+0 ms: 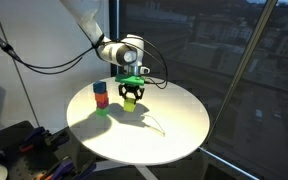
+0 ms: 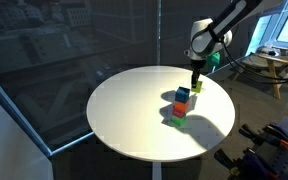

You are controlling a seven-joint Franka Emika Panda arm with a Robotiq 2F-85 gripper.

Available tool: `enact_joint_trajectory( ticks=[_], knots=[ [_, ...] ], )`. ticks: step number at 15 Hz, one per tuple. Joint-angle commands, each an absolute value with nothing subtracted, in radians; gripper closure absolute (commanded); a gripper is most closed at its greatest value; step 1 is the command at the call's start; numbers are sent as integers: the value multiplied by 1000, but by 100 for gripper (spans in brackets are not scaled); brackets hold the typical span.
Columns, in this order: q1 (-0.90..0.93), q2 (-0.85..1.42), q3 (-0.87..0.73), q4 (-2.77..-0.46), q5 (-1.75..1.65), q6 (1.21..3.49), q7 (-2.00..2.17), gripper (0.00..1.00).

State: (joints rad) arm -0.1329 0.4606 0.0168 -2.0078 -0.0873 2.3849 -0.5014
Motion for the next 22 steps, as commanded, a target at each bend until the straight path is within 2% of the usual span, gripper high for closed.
enact_joint_trajectory(
  ticks=[1, 13, 14, 22],
  knots=[
    [-129, 365, 13, -2055, -99, 2339, -474, 70],
    [-134, 205, 12, -2122, -60, 2288, -521, 70],
    [-124, 247, 8, -2093, -80, 2299, -500, 45],
    [-124, 234, 7, -2105, -76, 2299, -501, 45]
  ],
)
